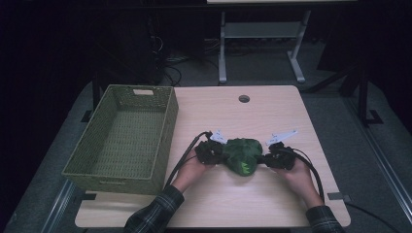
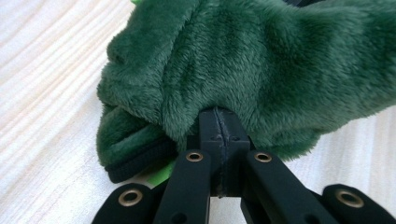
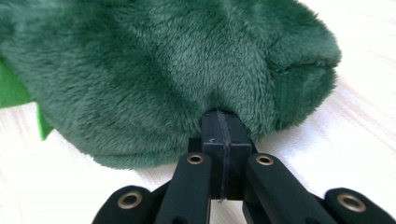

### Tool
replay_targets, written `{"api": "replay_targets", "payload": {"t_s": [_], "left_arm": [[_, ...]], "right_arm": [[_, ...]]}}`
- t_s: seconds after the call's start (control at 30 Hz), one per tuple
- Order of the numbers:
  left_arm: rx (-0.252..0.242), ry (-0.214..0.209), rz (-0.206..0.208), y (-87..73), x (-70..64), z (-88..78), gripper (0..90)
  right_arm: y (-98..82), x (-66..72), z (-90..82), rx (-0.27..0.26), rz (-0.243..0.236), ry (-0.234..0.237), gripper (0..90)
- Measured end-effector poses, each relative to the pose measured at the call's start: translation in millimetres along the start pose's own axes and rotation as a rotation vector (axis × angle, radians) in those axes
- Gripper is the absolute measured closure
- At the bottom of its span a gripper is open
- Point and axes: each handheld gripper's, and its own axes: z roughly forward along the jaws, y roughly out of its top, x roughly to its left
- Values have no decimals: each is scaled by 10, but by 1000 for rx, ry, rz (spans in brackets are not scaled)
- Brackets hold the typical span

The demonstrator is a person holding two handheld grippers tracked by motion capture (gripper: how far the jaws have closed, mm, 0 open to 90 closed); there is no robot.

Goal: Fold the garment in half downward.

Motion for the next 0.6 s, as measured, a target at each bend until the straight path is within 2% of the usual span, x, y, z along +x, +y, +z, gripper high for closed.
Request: {"api": "replay_targets", "payload": {"t_s": [0.1, 0.2, 0.27, 0.37, 0.43, 0.53, 0.6], "left_arm": [[7, 1, 9, -12, -1, 29, 898], [1, -2, -4, -27, -11, 54, 898], [7, -7, 3, -28, 3, 38, 898], [-18, -10, -11, -11, 1, -41, 887], [-13, -13, 2, 5, -3, -133, 881], [-17, -32, 15, 10, -76, -252, 888], [-20, -48, 23, 2, -135, -325, 888]], "right_arm": [[1, 11, 30, 9, 1, 1, 900], [-15, 11, 74, 27, -6, 3, 900], [-17, 15, 70, 27, 2, 7, 900], [-16, 21, 30, 27, -2, 0, 900], [-12, 21, -52, 4, -2, -1, 900], [10, 0, -200, -37, -1, -7, 900], [34, -21, -289, -74, 12, 5, 900]]}}
